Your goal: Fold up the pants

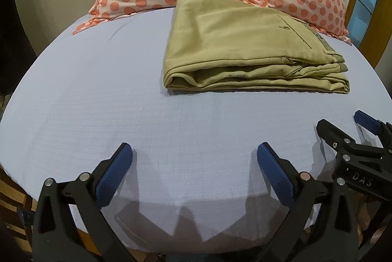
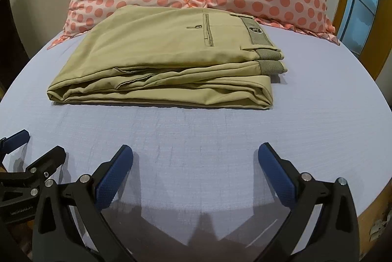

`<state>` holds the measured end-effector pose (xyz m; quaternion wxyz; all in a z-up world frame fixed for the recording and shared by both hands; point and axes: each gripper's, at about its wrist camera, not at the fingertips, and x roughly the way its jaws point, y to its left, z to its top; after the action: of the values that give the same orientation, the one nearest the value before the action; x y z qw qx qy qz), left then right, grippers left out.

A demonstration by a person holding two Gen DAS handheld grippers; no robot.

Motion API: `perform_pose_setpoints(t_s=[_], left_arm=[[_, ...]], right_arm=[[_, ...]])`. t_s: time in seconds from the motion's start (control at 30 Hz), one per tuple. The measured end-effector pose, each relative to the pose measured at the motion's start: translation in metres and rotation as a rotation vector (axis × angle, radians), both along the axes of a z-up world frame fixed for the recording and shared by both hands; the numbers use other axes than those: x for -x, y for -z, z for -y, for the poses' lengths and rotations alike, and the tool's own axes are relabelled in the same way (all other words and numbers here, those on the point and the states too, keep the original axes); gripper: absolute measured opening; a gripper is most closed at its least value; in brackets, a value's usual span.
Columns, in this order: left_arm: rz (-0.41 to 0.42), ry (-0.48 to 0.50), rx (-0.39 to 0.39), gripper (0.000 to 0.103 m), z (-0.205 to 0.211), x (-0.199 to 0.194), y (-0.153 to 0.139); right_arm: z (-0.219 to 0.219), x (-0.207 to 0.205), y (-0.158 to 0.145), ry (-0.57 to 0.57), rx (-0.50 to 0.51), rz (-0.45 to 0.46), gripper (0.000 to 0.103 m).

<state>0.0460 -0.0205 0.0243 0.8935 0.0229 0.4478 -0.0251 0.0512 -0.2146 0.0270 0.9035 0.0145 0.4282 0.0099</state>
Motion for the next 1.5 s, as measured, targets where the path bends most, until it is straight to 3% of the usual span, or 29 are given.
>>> perform_pose_setpoints(t_s=[1.5], left_arm=[[0.001,-0.002,-0.003,0.101,-0.0007,-0.0018,-0.0017]], right_arm=[[0.0034,-0.001,-0.0017,0.008,-0.001,0.006,0.102]])
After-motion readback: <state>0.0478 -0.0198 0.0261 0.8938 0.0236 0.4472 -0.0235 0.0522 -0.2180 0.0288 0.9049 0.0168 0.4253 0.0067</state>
